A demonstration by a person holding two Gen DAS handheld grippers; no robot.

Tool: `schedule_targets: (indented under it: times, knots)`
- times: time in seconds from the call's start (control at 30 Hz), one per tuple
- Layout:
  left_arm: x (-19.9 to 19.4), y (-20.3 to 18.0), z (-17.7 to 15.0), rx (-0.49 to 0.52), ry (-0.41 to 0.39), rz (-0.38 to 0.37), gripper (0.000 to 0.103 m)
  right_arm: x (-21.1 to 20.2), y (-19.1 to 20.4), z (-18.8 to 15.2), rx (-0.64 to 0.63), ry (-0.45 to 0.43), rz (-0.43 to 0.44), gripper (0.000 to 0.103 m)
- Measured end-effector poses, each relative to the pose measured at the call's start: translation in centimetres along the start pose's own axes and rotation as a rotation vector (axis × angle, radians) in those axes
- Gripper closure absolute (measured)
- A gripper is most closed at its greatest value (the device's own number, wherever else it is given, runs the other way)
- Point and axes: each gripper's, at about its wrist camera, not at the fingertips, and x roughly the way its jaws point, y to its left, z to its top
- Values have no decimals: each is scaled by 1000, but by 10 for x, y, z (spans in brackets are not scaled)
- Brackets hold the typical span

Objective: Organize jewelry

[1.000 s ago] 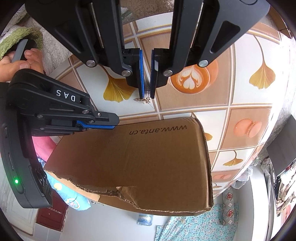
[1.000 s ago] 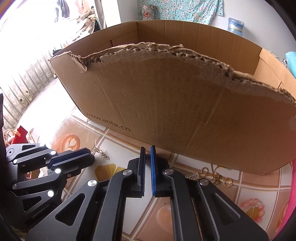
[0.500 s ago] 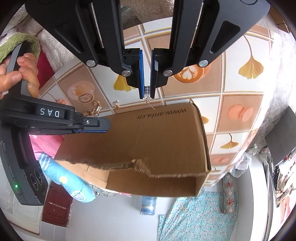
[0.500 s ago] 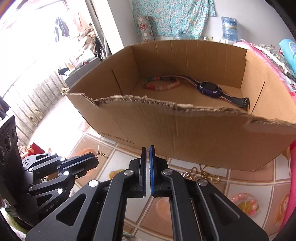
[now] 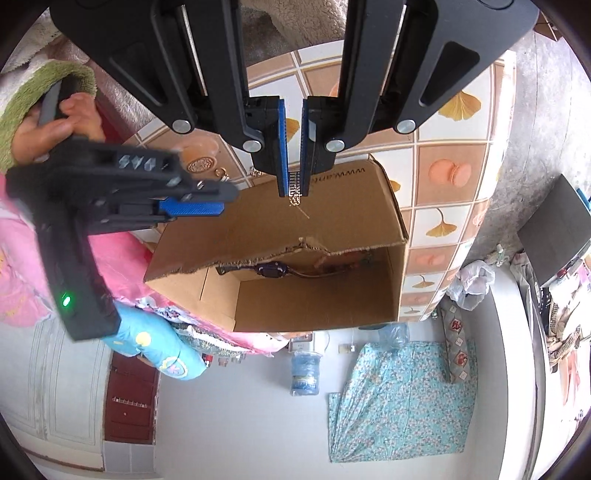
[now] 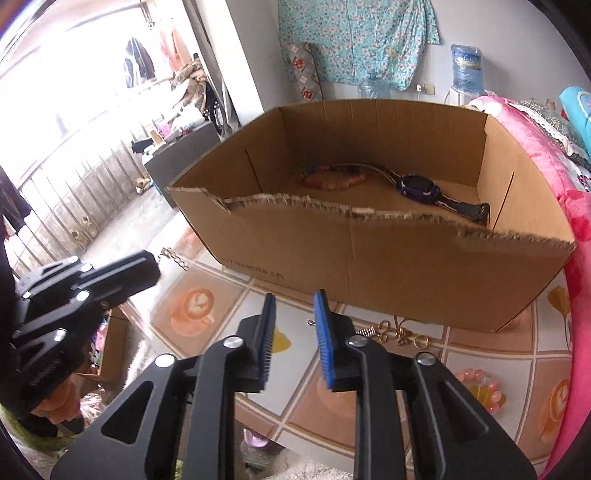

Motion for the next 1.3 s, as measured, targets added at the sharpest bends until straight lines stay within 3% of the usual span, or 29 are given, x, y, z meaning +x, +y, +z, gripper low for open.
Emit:
schedule_targets:
  times: [0.17,0.3,0.43,0.57,0.7,0.97,1.3]
  knots:
    - [6,-4,-7,-2,29,4,98,40,-6,-12,-29,69,-43,72]
    - [11,-2,-11,-22,44,2,98,55,-3,-9,-81,68,-77,73]
    - [13,1,-14,-21,50,9,98,60,6,-6,-152,71,-107,83]
    - [15,4,-16,-33,43,1,98,60,4,-3,-120,96,-76,98]
    - [12,7,-17,-44,25,-11,98,60,-8,2,-34,124,6,101]
    - [-11,15,-1,-32,-44,-41,98,14,-24,20,98,46,134,101]
    - [-33,16,47,35,-136,-66,98,-52,-16,63,66,-101,223,101]
